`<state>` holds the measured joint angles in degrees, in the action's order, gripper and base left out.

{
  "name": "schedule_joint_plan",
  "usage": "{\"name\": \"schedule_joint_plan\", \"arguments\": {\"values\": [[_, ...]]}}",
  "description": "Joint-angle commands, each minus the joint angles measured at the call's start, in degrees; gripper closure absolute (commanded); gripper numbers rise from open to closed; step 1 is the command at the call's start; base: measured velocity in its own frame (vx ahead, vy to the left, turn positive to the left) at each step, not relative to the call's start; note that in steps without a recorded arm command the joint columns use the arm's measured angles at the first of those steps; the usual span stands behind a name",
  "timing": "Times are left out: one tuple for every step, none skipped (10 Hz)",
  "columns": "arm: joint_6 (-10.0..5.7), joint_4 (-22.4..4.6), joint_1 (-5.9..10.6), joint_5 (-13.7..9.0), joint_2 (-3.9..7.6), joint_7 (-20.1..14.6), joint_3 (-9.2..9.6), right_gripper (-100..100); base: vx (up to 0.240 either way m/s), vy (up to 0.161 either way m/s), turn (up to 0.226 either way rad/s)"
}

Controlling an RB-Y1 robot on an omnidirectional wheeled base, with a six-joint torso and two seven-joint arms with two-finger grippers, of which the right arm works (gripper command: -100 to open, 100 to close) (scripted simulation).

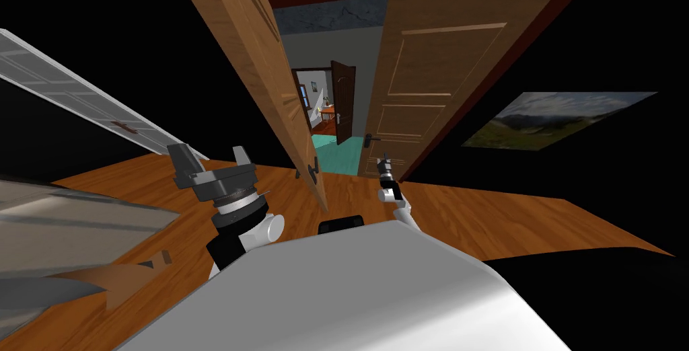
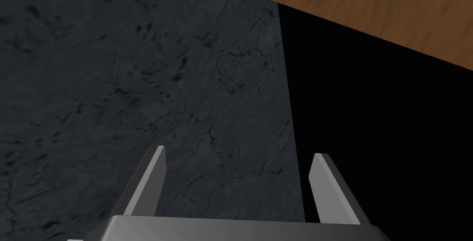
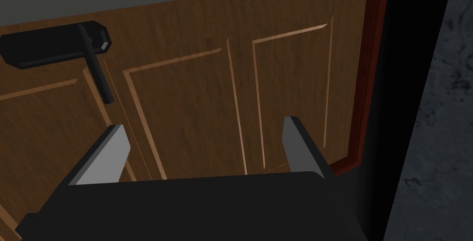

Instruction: Pull the door open

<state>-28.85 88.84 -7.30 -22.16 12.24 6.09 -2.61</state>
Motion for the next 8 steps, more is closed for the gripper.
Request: {"name": "schedule_joint_plan", "arguments": {"values": [[-0.14, -2.9, 1.64, -1.4, 0.83, 0.5, -0.22, -100, 0.046, -0.025, 0.095], [-0.14, -3.4, 1.64, -1.4, 0.83, 0.5, -0.22, -100, 0.043, -0.025, 0.052], [-0.25, -5.5, 2.98, -2.5, 1.52, 1.0, -0.4, -100, 0.05, -0.03, 0.085], [-0.25, -6.1, 2.98, -2.5, 1.52, 1.0, -0.4, -100, 0.041, -0.028, 0.051], [-0.35, -8.0, 4.32, -3.7, 2.22, 1.5, -0.57, -100, 0.045, -0.027, 0.092], [-0.35, -8.9, 4.32, -3.7, 2.22, 1.5, -0.57, -100, 0.043, -0.026, 0.048], [-0.45, -10.6, 5.66, -4.9, 2.91, 2.0, -0.75, -100, 0.045, -0.035, 0.109], [-0.45, -11.6, 5.66, -4.9, 2.91, 2.0, -0.75, -100, 0.038, -0.031, 0.045]]}}
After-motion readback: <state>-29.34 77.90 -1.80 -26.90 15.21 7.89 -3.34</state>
